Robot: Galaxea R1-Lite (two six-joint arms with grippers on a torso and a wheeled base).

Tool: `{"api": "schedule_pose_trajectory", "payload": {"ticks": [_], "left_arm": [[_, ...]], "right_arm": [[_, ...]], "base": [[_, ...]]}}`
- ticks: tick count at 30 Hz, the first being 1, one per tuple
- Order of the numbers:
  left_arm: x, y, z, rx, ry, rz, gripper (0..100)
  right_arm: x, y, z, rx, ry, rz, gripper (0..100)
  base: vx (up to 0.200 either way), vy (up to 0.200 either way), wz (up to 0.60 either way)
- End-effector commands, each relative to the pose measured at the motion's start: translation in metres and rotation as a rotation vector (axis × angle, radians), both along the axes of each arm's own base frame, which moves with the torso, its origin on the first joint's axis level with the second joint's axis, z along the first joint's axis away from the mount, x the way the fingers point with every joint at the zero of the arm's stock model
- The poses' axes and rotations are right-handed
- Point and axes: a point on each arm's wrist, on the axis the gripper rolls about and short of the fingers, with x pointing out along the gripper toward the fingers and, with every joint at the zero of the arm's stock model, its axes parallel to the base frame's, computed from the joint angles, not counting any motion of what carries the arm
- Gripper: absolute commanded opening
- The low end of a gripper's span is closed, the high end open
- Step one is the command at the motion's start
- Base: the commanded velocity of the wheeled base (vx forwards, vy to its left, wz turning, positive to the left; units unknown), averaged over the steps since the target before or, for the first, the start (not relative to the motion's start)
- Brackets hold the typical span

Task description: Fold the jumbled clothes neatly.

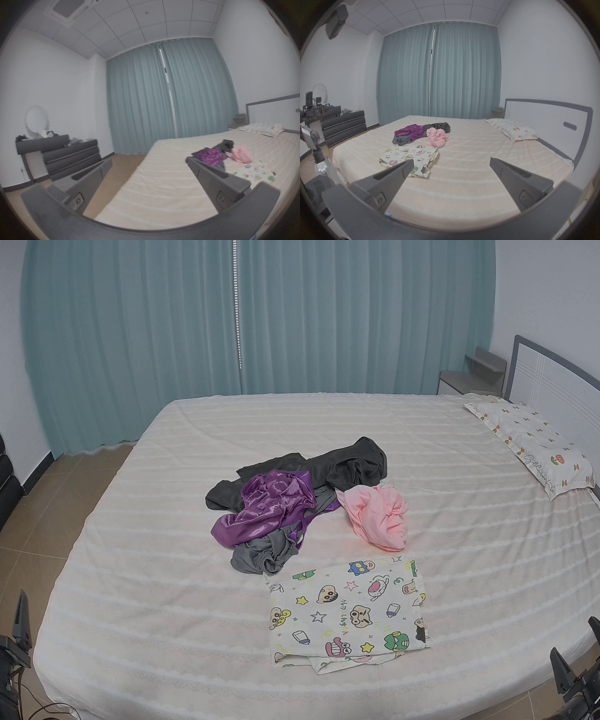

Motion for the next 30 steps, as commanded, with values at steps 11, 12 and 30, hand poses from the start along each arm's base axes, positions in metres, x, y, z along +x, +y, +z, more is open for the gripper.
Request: {"api": "schedule_pose_trajectory", "payload": {"ticks": [11,12,30], "left_arm": [[-0.034,-0.001,-0.002,0.064,-0.195,0.26,100],[-0.035,-0.001,-0.001,0.063,-0.206,0.26,100],[-0.029,-0.005,-0.017,0.058,-0.155,-0.032,100]], "right_arm": [[-0.01,0.001,-0.018,-0.045,-0.081,-0.051,100],[-0.01,0.001,-0.018,-0.045,-0.079,-0.051,100],[-0.009,0.001,-0.019,-0.001,-0.08,-0.033,100]], "base": [[0.0,0.0,0.0],[0.0,0.0,0.0],[0.0,0.0,0.0]]}}
